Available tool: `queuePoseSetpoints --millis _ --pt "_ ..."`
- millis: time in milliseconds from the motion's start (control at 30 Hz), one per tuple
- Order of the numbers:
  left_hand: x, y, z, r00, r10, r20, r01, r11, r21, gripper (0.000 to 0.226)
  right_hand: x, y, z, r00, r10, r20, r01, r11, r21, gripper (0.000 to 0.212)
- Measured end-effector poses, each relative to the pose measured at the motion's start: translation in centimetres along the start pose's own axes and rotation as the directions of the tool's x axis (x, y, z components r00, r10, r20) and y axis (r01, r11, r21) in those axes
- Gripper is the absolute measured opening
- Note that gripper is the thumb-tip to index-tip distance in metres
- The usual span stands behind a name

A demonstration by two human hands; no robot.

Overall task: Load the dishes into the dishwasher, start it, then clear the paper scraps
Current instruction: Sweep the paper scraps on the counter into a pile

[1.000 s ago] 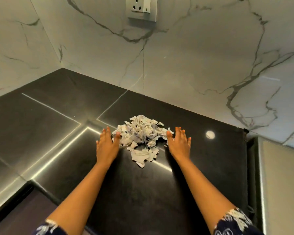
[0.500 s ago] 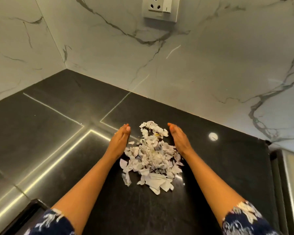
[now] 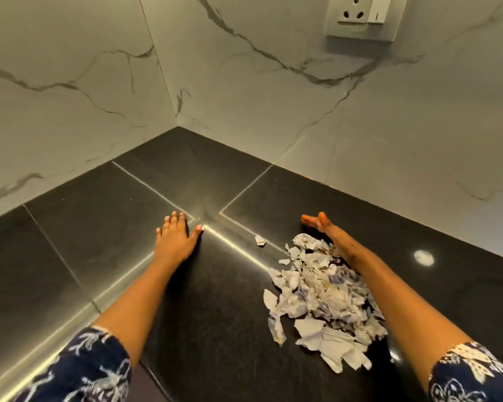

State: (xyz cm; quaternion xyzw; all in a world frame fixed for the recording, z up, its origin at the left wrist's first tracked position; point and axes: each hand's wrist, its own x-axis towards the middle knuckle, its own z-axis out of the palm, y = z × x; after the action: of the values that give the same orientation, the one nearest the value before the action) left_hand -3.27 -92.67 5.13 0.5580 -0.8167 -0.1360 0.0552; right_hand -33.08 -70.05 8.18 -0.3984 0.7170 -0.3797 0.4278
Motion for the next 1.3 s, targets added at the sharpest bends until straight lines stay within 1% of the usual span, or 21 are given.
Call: queuePoseSetpoints --millis 67,133,200,300,333,400,433,500,567,633,700,733,800,833,900,933,1000,1067,1200,1267,1300 --pt "1.1 1.9 -0.4 0.980 0.169 0.102 -0.176 0.983 0.059 0.082 -0.1 -0.3 -0.1 0.999 -0.031 -0.014 0.031 0.999 0.038 0.072" --pt "0.7 4.1 -0.5 0.914 0.343 0.219 -0.368 0.925 0.089 0.099 -0.2 -0.4 -0.3 1.000 -0.024 -0.012 0.025 0.999 0.036 0.068" --pt "-1.4 5.6 0.3 0.832 0.480 0.280 -0.516 0.854 0.071 0.113 -0.6 -0.5 0.1 0.999 0.025 0.020 -0.025 0.999 0.021 0.068" --pt "-5.2 7.0 1.4 0.741 0.601 0.299 -0.612 0.788 -0.065 0.106 -2.0 -0.9 0.1 0.993 0.077 0.093 -0.073 0.996 -0.052 0.071" --pt "-6.7 7.5 1.2 0.722 0.624 0.299 -0.604 0.779 -0.168 0.100 -3.0 -0.9 0.1 0.990 0.081 0.117 -0.078 0.996 -0.033 0.069" --pt "-9.2 7.9 0.8 0.736 0.609 0.297 -0.480 0.777 -0.406 0.077 -5.7 -0.6 -0.3 0.990 0.072 0.124 -0.075 0.997 0.018 0.070" --pt "-10.1 7.9 0.6 0.773 0.569 0.281 -0.378 0.768 -0.518 0.071 -7.0 0.1 -0.8 0.996 0.061 0.071 -0.063 0.998 0.029 0.075" --pt "-10.7 8.4 0.3 0.888 0.411 0.204 -0.192 0.736 -0.649 0.082 -9.2 1.7 -1.9 0.992 0.034 -0.122 -0.027 0.998 0.061 0.086" --pt "-10.2 9.9 0.9 0.942 0.290 0.169 -0.141 0.800 -0.583 0.077 -9.9 3.2 -2.3 0.962 0.056 -0.266 -0.044 0.998 0.049 0.094" --pt "-9.5 12.0 1.9 0.928 0.328 0.176 -0.237 0.886 -0.399 0.077 -9.5 3.0 -1.3 0.966 0.051 -0.255 -0.065 0.997 -0.049 0.091" --pt "-9.5 13.9 2.8 0.865 0.454 0.212 -0.375 0.867 -0.329 0.099 -8.6 1.8 0.4 0.981 0.031 -0.190 -0.060 0.987 -0.150 0.086" --pt "-9.8 14.5 3.1 0.822 0.519 0.236 -0.439 0.840 -0.320 0.109 -8.4 1.6 0.9 0.987 0.033 -0.157 -0.058 0.986 -0.157 0.090" --pt "-11.0 14.7 3.3 0.749 0.611 0.258 -0.487 0.771 -0.410 0.112 -8.6 1.9 0.8 0.993 0.083 -0.090 -0.088 0.995 -0.054 0.088" --pt "-12.2 14.4 3.2 0.740 0.625 0.251 -0.450 0.736 -0.506 0.108 -9.5 2.3 0.5 0.994 0.089 -0.064 -0.089 0.996 0.015 0.082" --pt "-14.8 13.4 2.7 0.792 0.569 0.220 -0.291 0.669 -0.684 0.092 -12.7 3.2 0.1 0.992 0.078 -0.102 -0.064 0.989 0.132 0.080" --pt "-16.2 12.8 2.5 0.841 0.502 0.204 -0.192 0.628 -0.754 0.086 -14.7 3.7 0.3 0.978 0.082 -0.192 -0.045 0.981 0.187 0.082" --pt "-18.4 11.7 2.7 0.916 0.361 0.177 -0.061 0.561 -0.826 0.091 -18.3 5.0 1.6 0.904 0.115 -0.413 0.017 0.953 0.302 0.090" --pt "-19.7 11.8 3.3 0.944 0.301 0.133 -0.078 0.597 -0.798 0.098 -20.1 5.8 3.7 0.832 0.107 -0.544 0.082 0.946 0.312 0.100" --pt "-19.7 14.6 4.8 0.972 0.229 0.053 -0.116 0.663 -0.740 0.096 -17.4 4.0 6.4 0.810 0.023 -0.586 0.048 0.993 0.104 0.115" --pt "-19.6 16.5 5.0 0.980 0.199 0.023 -0.119 0.669 -0.734 0.085 -15.0 2.7 7.3 0.822 -0.025 -0.568 0.060 0.997 0.043 0.104" --pt "-19.8 17.3 4.9 0.983 0.181 0.020 -0.107 0.661 -0.743 0.076 -13.9 2.2 7.9 0.829 -0.045 -0.558 0.076 0.997 0.033 0.089"
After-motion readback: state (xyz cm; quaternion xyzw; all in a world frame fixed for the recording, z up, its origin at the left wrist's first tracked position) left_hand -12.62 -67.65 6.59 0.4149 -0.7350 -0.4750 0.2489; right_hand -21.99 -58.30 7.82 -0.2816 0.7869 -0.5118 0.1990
